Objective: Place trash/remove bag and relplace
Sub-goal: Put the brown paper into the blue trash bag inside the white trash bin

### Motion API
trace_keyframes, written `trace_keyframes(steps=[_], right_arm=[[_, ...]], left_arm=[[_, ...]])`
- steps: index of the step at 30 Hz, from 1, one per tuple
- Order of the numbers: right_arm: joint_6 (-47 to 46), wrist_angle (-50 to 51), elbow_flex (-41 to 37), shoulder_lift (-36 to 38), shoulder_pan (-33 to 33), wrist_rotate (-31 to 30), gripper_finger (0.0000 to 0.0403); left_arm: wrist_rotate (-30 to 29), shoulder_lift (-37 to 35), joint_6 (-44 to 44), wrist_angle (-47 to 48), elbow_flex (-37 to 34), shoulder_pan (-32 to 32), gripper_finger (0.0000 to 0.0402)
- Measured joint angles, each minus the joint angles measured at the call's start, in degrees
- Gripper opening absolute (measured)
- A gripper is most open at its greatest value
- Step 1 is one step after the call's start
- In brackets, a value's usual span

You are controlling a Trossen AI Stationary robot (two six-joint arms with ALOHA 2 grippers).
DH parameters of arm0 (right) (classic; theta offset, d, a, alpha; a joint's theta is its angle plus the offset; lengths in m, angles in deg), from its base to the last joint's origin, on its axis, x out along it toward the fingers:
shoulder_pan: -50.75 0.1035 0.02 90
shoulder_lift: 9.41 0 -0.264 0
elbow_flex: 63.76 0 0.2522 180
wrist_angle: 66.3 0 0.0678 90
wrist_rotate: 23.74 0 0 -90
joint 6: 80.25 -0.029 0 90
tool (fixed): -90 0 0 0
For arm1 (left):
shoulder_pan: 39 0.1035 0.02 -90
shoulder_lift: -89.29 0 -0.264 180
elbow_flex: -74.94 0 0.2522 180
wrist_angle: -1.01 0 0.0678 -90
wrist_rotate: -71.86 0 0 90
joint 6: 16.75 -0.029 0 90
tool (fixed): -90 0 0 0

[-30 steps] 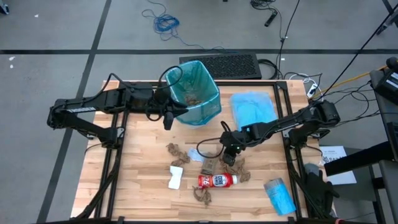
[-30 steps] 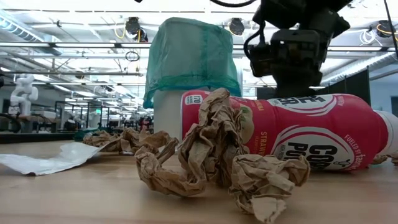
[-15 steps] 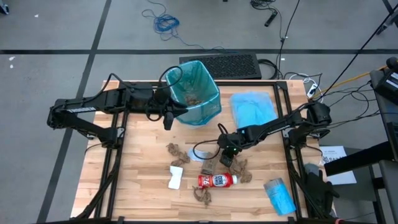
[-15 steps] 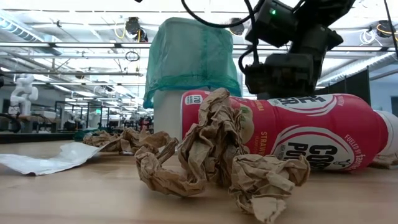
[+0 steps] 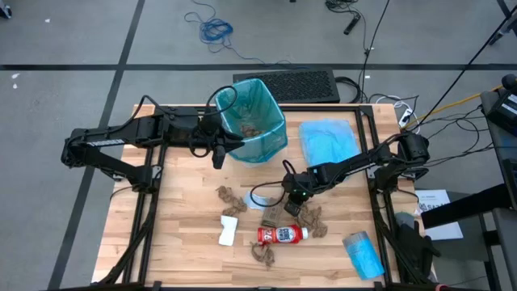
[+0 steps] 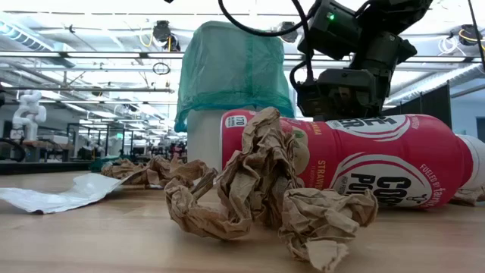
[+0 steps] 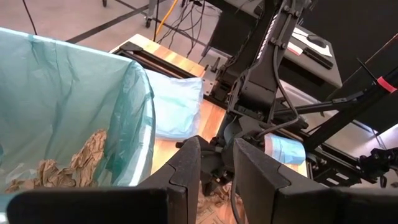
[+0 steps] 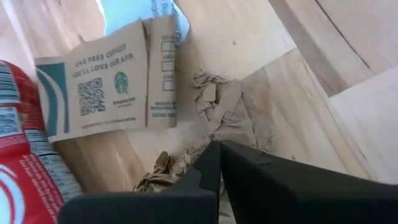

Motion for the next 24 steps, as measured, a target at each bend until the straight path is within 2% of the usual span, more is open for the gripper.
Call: trace_keyframes(steps=[4,18,24], right_arm=[[-1.43,-0.94,0.00,3.81,0.07,-1.29,0.0000],[-3.77,-0.03,0.30,26.98,-1.96,-11.07,0.0000],[1.31,-0.20,7.14,32.62,-3.93,-14.36,0.0000]], left_arm=[[0.00,0.00,0.00,0.00,0.00,0.00,0.0094],[0.00,0.00,-0.52,0.05,0.00,0.00,0.0094],[0.00,0.00,-0.50,1.22,0.00,0.00,0.0094]])
